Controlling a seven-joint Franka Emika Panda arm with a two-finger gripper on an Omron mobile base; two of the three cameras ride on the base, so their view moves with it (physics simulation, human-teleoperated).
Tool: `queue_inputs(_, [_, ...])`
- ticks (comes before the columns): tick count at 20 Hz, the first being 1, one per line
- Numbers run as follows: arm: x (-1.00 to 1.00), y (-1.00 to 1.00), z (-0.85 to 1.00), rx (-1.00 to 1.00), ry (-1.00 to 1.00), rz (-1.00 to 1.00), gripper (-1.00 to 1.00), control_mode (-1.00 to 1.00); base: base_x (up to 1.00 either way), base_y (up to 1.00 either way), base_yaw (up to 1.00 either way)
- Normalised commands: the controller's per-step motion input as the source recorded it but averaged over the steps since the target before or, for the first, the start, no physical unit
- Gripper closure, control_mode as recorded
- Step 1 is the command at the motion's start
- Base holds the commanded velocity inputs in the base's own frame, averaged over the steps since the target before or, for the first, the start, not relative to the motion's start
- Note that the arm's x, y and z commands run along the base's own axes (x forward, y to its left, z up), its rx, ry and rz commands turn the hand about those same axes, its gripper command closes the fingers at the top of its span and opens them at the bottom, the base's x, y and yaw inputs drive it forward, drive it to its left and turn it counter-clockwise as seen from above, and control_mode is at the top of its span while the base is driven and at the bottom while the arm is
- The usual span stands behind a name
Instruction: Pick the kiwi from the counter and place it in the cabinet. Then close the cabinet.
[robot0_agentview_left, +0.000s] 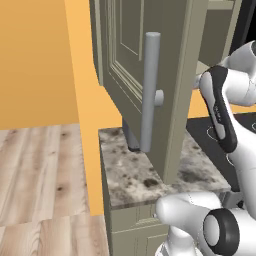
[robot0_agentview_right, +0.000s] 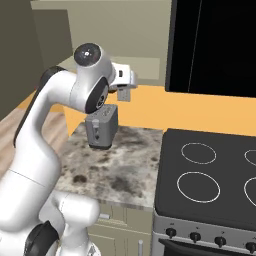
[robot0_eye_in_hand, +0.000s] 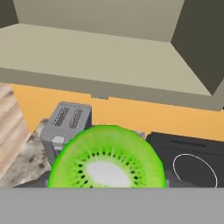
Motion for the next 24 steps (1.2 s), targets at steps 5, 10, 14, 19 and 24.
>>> queue_inputs(5, [0.38, 0.13, 0.36, 0.00, -0.11, 0.00, 1.00, -1.00, 0.00, 0.00, 0.00])
queue_inputs(10, [0.45, 0.19, 0.14, 0.00, -0.11, 0.00, 1.00, -1.00, 0.00, 0.00, 0.00])
queue_inputs(14, [0.37, 0.16, 0.00, 0.01, -0.17, 0.00, 1.00, -1.00, 0.00, 0.00, 0.00])
queue_inputs(19, [0.24, 0.08, 0.02, 0.01, -0.12, 0.00, 1.00, -1.00, 0.00, 0.00, 0.00])
queue_inputs(24, [0.19, 0.05, 0.20, 0.00, 0.03, 0.00, 1.00, -1.00, 0.00, 0.00, 0.00])
